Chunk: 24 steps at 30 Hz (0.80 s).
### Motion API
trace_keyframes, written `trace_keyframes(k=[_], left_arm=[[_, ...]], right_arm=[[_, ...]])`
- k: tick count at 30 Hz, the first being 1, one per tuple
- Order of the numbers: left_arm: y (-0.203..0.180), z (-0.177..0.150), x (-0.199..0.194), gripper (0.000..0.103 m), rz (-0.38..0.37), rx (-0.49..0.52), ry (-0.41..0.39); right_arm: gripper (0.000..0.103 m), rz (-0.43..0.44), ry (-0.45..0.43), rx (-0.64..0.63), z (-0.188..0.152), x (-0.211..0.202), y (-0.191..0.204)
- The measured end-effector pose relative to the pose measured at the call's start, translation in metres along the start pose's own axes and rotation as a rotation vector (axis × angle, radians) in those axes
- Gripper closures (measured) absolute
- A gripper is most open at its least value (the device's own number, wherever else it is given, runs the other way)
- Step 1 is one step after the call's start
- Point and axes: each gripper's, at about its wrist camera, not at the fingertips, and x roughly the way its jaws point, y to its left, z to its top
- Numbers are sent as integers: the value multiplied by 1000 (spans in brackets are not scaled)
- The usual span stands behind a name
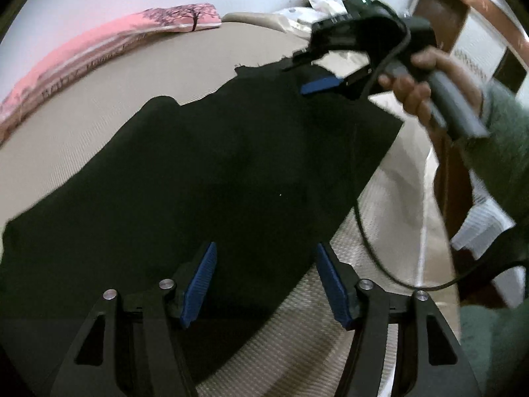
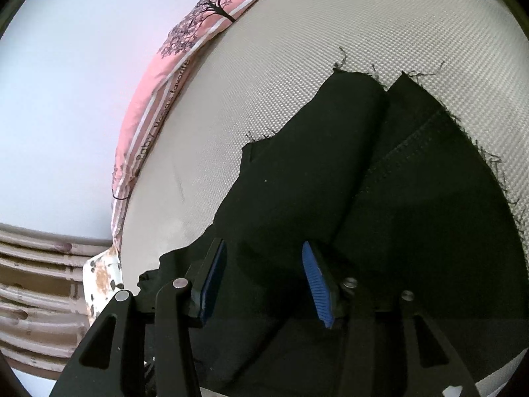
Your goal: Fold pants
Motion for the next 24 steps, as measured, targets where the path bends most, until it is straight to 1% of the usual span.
trace_keyframes(k=[1, 3, 6, 7, 8, 9, 10, 13, 15, 16, 18, 19, 21, 22, 23, 24], left_arm=[[-3, -1, 3, 50, 16, 18, 7], [-6, -2, 9, 54, 41, 40, 17], [-8, -4, 11, 58, 60, 61, 6], [-9, -3, 12, 62, 67, 66, 6], [-9, -3, 12, 65, 75, 72, 6], [-10, -3, 12, 71, 81, 80, 6], [-10, -2, 13, 77, 87, 85, 4], [-8, -3, 12, 87, 102, 73, -9], [-5, -3, 11, 89, 102, 54, -16], [-4, -2, 10, 91, 99, 44, -21], [-1, -2, 10, 91, 91, 24, -20], [0, -2, 10, 91, 88, 18, -22], [2, -2, 9, 91, 82, -3, -33], [3, -2, 9, 91, 73, -10, -31], [4, -2, 9, 91, 72, -12, -34], [4, -3, 9, 91, 71, -13, -36]], right_arm=[[57, 1, -5, 4, 0, 0, 0], [57, -9, -16, 1, 0, 0, 1], [57, -8, -36, 24, 2, -2, -1], [60, -7, -37, 25, 3, 0, -1], [81, -12, -39, 19, 3, 0, 1], [91, -24, -42, 0, 4, -1, 5], [97, -19, -36, -14, 6, -2, 8], [97, -10, -61, -39, 12, -8, 25], [98, -1, -60, -68, 17, -7, 40], [98, -12, -59, -86, 21, -5, 50], [97, -11, -37, -99, 28, -1, 66], [96, -24, -35, -109, 30, -1, 72], [78, -105, -60, -135, 31, -6, 76], [52, -121, -69, -125, 30, -9, 72], [39, -129, -83, -100, 30, -13, 66], [40, -137, -107, -64, 30, -19, 57]])
